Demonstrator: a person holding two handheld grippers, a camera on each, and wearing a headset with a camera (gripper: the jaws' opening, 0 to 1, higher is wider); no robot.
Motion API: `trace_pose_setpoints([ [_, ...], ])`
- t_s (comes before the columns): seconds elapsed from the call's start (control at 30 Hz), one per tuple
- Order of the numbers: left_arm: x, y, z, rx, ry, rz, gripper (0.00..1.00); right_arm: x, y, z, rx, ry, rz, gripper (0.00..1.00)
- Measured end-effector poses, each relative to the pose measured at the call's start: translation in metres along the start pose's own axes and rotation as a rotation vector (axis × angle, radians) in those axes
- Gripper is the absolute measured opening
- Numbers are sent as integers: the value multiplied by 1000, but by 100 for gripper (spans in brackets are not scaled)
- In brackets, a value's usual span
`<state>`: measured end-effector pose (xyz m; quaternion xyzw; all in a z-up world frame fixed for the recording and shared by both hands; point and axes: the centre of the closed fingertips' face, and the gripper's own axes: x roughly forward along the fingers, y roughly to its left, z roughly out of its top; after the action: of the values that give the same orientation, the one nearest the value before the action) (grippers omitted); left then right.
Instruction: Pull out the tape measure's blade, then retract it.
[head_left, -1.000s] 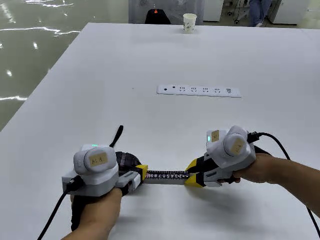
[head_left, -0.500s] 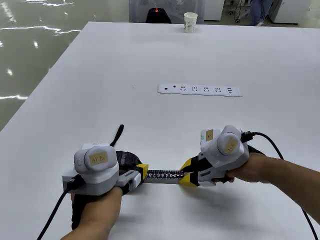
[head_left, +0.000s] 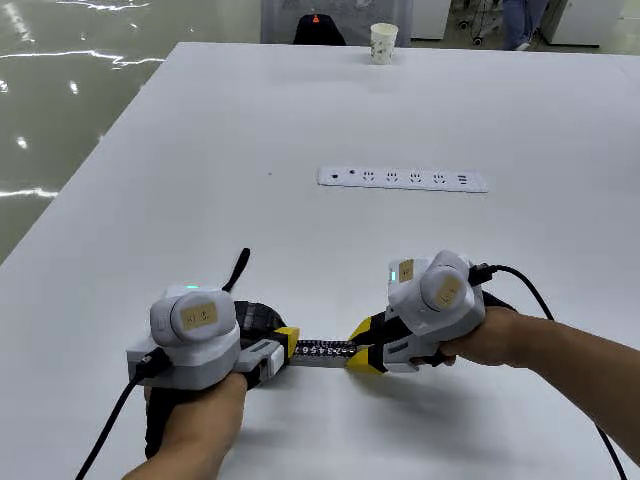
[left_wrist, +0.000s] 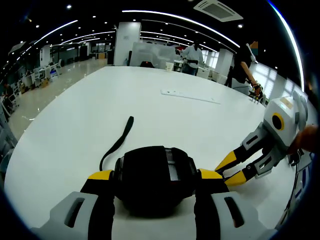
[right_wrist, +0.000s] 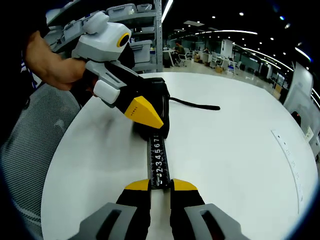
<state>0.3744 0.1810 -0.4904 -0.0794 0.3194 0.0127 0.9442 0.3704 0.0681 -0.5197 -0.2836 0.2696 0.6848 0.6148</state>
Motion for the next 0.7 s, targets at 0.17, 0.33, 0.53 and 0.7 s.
trace_pose_setpoints([
  [0.17,0,0,0,-1,0,0,60,4,1,4,-2,-4,2,11],
  [0.33,0,0,0,-2,1,0,60,8,1,7,-5,-9,3,11],
  [0.53,1,0,-1,-3,1,-1,60,14,0,13,-9,-12,4,11],
  [0.7,1,1,-1,-5,1,-1,60,18,0,16,-11,-13,4,11],
])
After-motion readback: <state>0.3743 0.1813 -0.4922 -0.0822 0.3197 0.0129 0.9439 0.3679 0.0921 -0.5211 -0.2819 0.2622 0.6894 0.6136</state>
